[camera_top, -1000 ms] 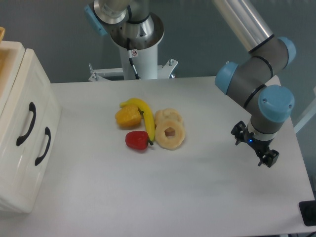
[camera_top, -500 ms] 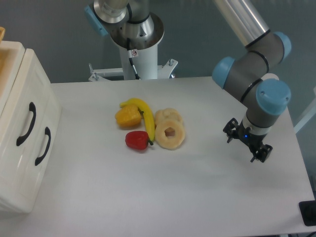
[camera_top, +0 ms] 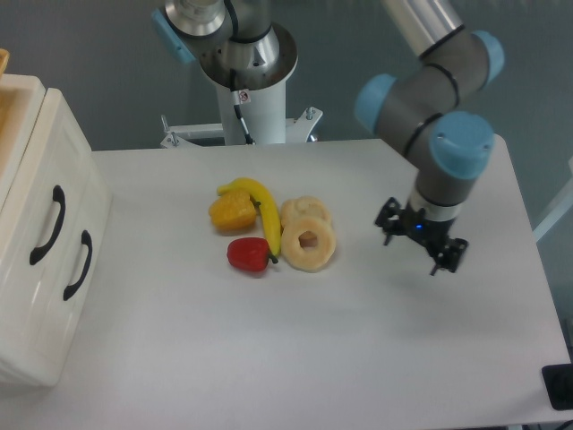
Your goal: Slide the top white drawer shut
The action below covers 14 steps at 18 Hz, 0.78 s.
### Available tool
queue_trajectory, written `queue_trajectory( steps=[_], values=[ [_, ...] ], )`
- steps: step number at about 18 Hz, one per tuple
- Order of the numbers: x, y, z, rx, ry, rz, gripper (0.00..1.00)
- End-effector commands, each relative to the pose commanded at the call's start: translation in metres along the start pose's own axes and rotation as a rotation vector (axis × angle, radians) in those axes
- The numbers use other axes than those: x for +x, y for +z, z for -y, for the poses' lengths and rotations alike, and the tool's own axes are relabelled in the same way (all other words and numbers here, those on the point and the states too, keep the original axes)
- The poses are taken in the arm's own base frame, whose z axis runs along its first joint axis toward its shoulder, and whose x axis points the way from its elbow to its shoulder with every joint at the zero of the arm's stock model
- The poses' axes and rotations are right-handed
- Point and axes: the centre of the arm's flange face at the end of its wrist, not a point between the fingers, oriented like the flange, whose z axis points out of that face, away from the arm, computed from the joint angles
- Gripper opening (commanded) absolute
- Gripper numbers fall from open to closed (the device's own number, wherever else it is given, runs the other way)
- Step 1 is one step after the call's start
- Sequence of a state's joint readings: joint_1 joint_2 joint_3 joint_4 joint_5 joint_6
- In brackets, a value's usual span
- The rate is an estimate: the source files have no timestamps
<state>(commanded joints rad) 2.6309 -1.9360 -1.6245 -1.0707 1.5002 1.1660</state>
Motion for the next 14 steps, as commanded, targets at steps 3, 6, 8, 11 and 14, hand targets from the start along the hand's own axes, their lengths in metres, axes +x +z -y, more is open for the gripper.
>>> queue_trajectory(
  steps=[3, 6, 8, 11, 14],
  values=[
    [0.026, -0.010, 0.016, 0.003, -0.023, -0.009, 1.00],
    [0.056, -0.015, 0.038, -0.012, -0.066, -0.045, 1.00],
    [0.073, -0.014, 0.056, -0.014, -0.100, -0.051, 1.00],
    [0.106, -0.026, 0.088, 0.016, -0.170, -0.054, 1.00],
    [0.126, -0.041, 0.111, 0.097, -0.206, -0.098, 1.00]
  ],
)
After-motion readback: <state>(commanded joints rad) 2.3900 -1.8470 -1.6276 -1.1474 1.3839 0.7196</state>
